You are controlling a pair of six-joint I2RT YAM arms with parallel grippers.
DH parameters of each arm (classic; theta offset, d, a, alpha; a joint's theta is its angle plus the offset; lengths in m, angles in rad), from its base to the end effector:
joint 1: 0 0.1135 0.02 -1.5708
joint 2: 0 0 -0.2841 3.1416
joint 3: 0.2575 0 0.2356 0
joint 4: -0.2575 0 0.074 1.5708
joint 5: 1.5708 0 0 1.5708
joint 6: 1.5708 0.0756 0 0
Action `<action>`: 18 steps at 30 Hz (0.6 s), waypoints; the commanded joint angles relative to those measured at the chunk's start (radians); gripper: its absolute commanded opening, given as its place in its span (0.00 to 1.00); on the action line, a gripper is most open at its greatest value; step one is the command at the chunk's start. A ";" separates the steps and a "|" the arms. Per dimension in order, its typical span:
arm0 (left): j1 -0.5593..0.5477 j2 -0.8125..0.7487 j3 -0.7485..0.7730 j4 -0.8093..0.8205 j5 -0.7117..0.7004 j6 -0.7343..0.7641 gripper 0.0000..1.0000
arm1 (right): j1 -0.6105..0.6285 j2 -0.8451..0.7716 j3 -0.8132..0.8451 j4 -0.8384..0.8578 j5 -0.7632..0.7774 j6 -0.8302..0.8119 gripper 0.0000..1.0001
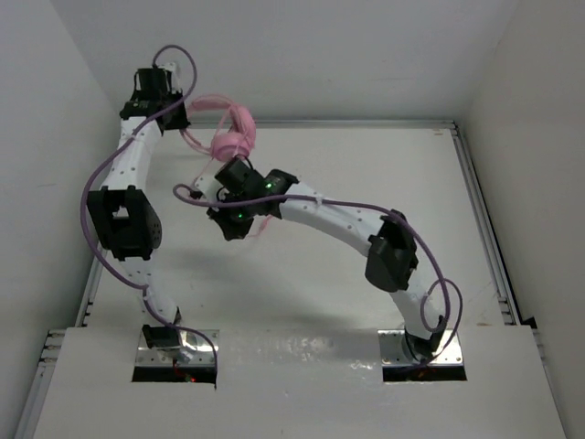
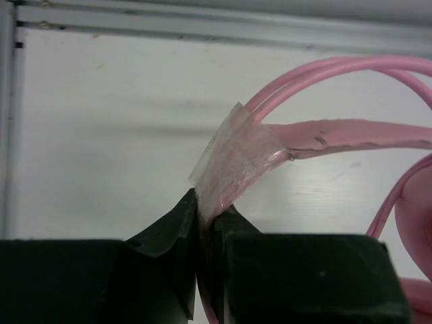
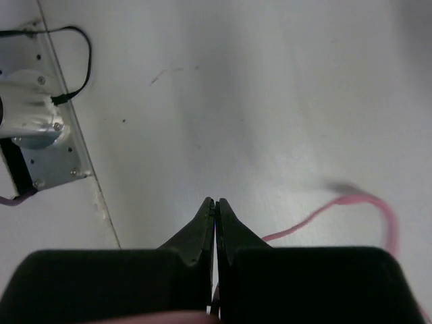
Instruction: Wrap the headphones
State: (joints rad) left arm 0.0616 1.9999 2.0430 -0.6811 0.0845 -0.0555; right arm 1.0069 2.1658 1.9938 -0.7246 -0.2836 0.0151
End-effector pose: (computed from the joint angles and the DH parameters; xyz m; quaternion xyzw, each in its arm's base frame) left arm 0.4827 0.0234 0.3527 -0.0333 0.8920 -0.0364 0.4494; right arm 0.2523 0.4385 0.2544 -0.4856 0.7995 0.2765 0.2204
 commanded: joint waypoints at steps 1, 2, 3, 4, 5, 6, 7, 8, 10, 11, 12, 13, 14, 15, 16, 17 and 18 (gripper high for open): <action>-0.095 -0.075 -0.136 0.202 -0.198 0.296 0.00 | -0.008 -0.168 0.129 -0.127 0.065 -0.118 0.00; -0.108 -0.113 -0.227 0.221 -0.203 0.378 0.00 | -0.016 -0.216 0.135 -0.140 0.104 -0.145 0.00; -0.118 -0.134 -0.271 0.247 -0.198 0.411 0.00 | -0.027 -0.237 0.134 -0.169 0.182 -0.156 0.00; -0.123 -0.156 -0.309 0.285 -0.183 0.442 0.00 | -0.059 -0.256 0.135 -0.188 0.225 -0.162 0.00; -0.126 -0.186 -0.355 0.294 -0.177 0.494 0.00 | -0.082 -0.286 0.140 -0.206 0.268 -0.162 0.00; -0.128 -0.193 -0.359 0.281 -0.146 0.515 0.00 | -0.131 -0.300 0.142 -0.238 0.347 -0.159 0.00; -0.128 -0.194 -0.354 0.263 -0.131 0.537 0.00 | -0.160 -0.311 0.137 -0.248 0.381 -0.155 0.00; -0.128 -0.196 -0.333 0.240 -0.103 0.572 0.00 | -0.187 -0.322 0.135 -0.252 0.406 -0.147 0.00; -0.137 -0.194 -0.305 0.128 0.014 0.620 0.00 | -0.261 -0.337 0.129 -0.228 0.469 -0.138 0.00; -0.146 -0.196 -0.279 0.091 0.038 0.650 0.00 | -0.278 -0.337 0.132 -0.216 0.490 -0.139 0.00; -0.172 -0.199 -0.270 0.022 0.058 0.663 0.00 | -0.295 -0.325 0.138 -0.181 0.513 -0.139 0.00; -0.181 -0.204 -0.255 -0.013 0.108 0.677 0.00 | -0.332 -0.317 0.141 -0.161 0.549 -0.138 0.00; -0.195 -0.207 -0.248 -0.073 0.133 0.677 0.00 | -0.353 -0.301 0.140 -0.116 0.555 -0.127 0.00; -0.200 -0.208 -0.239 -0.099 0.180 0.675 0.00 | -0.405 -0.291 0.132 -0.092 0.560 -0.116 0.00; -0.201 -0.211 -0.215 -0.119 0.202 0.649 0.00 | -0.434 -0.281 0.114 -0.076 0.558 -0.101 0.00; -0.201 -0.213 -0.199 -0.133 0.213 0.623 0.00 | -0.462 -0.268 0.109 -0.065 0.552 -0.071 0.00; -0.201 -0.214 -0.185 -0.153 0.222 0.596 0.00 | -0.519 -0.238 0.105 -0.046 0.540 -0.049 0.00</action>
State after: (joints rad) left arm -0.1177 1.8622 1.7836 -0.7570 0.1650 0.5739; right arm 0.5713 1.8973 2.0949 -0.8749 0.2092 -0.0914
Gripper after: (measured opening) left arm 0.085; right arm 0.002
